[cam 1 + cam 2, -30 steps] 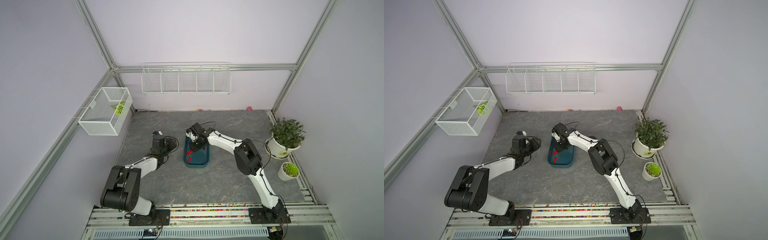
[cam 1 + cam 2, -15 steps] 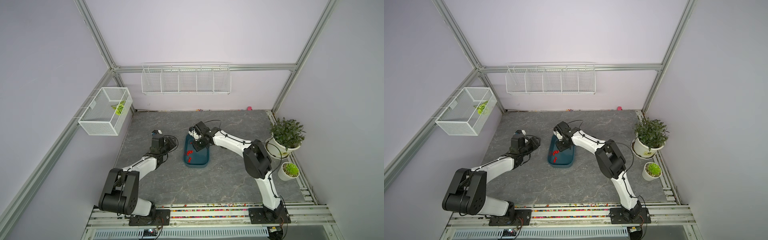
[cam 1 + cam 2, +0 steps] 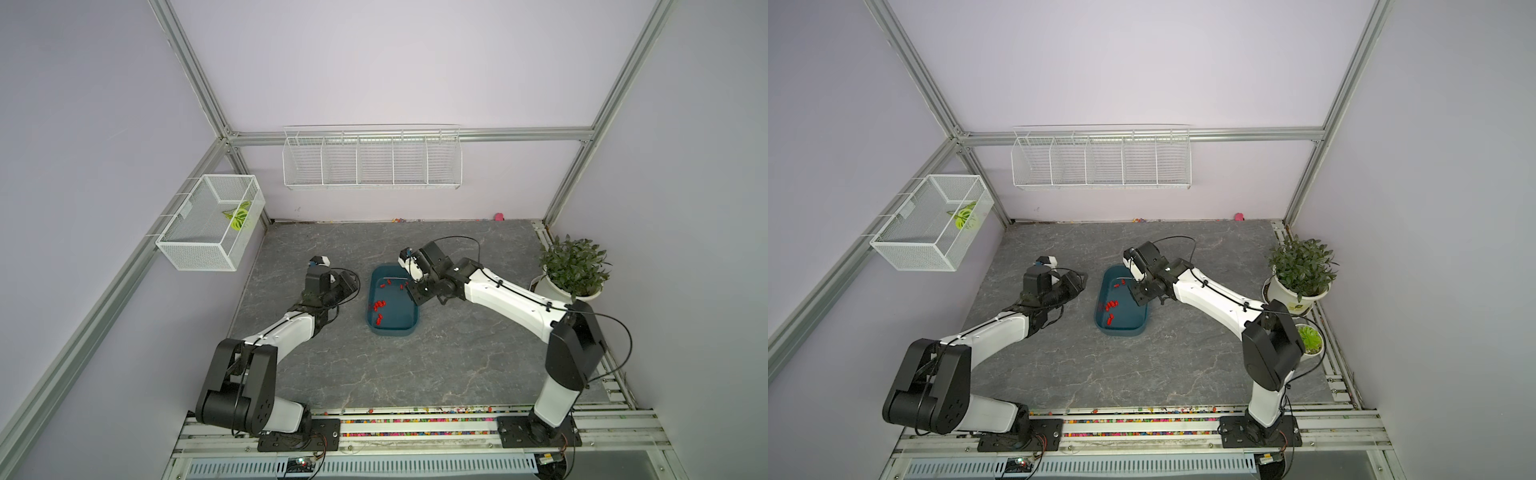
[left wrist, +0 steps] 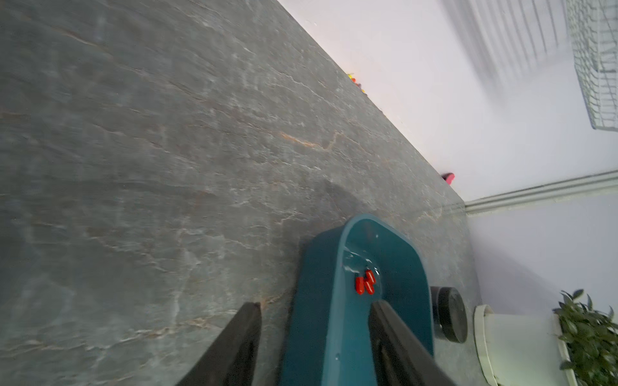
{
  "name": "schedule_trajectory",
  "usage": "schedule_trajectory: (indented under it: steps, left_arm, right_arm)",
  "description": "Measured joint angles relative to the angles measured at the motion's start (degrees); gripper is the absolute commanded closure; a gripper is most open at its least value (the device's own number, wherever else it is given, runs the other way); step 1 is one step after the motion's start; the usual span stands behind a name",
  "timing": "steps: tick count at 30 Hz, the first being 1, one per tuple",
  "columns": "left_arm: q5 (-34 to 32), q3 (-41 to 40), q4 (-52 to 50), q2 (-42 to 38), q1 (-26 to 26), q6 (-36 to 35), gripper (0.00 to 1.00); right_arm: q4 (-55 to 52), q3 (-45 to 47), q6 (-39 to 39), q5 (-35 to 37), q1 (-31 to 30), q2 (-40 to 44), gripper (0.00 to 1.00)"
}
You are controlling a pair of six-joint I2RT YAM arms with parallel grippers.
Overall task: Take the screw protection sleeves out of the storage box
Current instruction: Pick up the screw protection sleeve from the storage box, then place the screw protection sleeve at the center of the board.
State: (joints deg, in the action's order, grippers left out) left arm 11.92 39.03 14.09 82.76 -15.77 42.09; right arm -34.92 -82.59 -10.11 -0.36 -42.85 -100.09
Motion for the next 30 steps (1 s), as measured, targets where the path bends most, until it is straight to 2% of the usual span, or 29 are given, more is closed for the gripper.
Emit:
schedule_trajectory:
  steps: [4, 9, 17, 22, 30]
  left_arm:
    - [0.17, 0.92, -0.96, -0.83, -3.34, -0.61, 0.41]
    - [-0.04, 0.68, -0.22, -1.81, -3.69, -0.98, 0.41]
    - [1.05, 0.42, 1.64, 1.88, -4.68, -1.86, 0.39]
    - [1.03, 0.42, 1.92, 1.86, -4.76, -2.05, 0.39]
    - [1.03, 0.42, 1.88, 1.86, -4.76, -2.25, 0.39]
  right_arm:
    - [1.55, 6.4, -2.91, 1.66, 0.0, 5.6, 0.86]
    - [2.71, 10.49, -7.04, 6.34, 0.02, 9.11, 0.86]
    - [5.22, 14.62, -11.8, 11.39, 1.27, 8.81, 0.86]
    - [8.07, 17.53, -14.6, 12.46, 1.62, 7.1, 0.85]
    - [10.8, 17.2, -18.34, 12.48, 2.71, 3.87, 0.85]
